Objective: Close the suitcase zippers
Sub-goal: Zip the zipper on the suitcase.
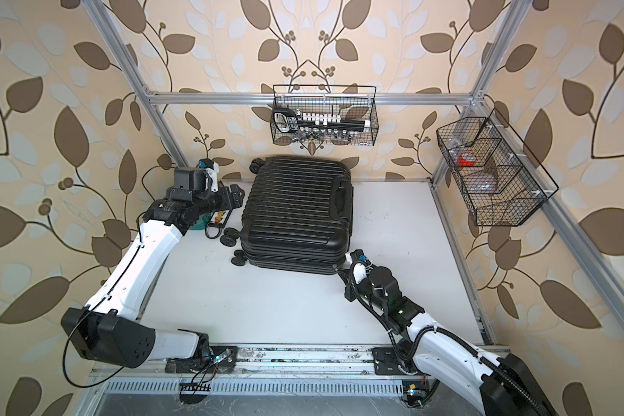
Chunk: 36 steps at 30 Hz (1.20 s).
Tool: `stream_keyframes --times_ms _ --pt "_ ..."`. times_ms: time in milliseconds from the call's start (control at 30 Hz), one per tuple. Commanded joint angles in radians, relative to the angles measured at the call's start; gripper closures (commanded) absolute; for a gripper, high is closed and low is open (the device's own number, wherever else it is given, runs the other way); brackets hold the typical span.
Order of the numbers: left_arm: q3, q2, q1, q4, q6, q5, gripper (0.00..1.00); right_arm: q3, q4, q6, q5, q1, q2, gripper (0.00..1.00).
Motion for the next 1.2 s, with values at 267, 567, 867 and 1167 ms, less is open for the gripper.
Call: stream_keyframes --times_ms 267,567,867,1167 --pt "0.053 0.175 0.023 -0.257 0.010 0.093 0.30 0.020 0.014 -0.022 -0.009 0.006 0.033 1.00" --pt "-0.034 0.160 0.021 -0.258 0.077 0.323 0.42 0.029 0.018 -0.023 0.018 0.006 0.055 1.00" --pt "-0.176 0.061 0.019 -0.174 0.129 0.508 0.42 0.027 0.015 -0.026 0.011 0.006 0.034 1.00" --pt "-0.247 0.000 -0.012 -0.103 0.115 0.585 0.44 0.025 0.063 -0.017 -0.094 0.008 0.032 1.00"
